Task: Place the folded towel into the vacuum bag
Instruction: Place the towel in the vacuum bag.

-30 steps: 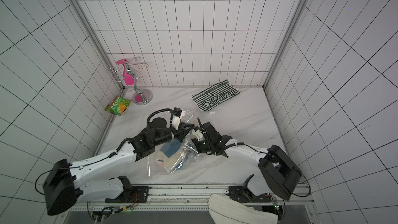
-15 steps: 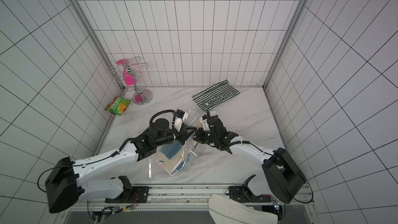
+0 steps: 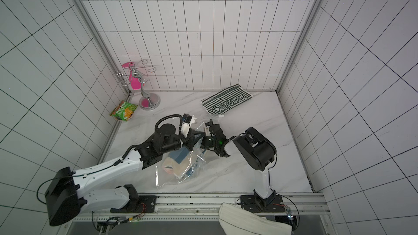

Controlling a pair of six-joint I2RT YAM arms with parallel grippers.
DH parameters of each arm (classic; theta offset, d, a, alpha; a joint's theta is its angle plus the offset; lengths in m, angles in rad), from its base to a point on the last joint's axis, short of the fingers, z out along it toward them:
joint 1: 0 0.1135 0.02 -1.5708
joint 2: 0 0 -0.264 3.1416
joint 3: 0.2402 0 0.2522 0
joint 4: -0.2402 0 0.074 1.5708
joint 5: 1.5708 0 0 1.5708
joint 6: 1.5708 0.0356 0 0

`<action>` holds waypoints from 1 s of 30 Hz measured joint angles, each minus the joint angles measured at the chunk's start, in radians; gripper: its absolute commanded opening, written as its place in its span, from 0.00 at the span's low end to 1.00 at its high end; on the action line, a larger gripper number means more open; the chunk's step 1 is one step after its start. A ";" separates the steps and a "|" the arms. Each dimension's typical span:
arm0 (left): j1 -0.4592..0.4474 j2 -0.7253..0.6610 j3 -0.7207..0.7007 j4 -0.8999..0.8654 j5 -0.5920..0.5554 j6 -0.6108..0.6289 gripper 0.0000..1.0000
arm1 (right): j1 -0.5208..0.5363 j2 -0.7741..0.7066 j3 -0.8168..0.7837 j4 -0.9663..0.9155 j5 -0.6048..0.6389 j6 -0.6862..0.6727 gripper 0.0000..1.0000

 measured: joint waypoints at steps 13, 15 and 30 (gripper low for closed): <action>0.021 -0.003 0.037 -0.037 -0.048 0.059 0.00 | -0.004 -0.362 0.017 -0.694 0.017 -0.243 0.37; 0.025 -0.014 0.031 -0.029 -0.051 0.060 0.00 | 0.010 -0.389 0.016 -0.769 0.015 -0.262 0.37; 0.040 -0.035 0.002 -0.024 -0.087 0.061 0.00 | 0.102 -0.114 0.161 -0.683 -0.040 -0.207 0.35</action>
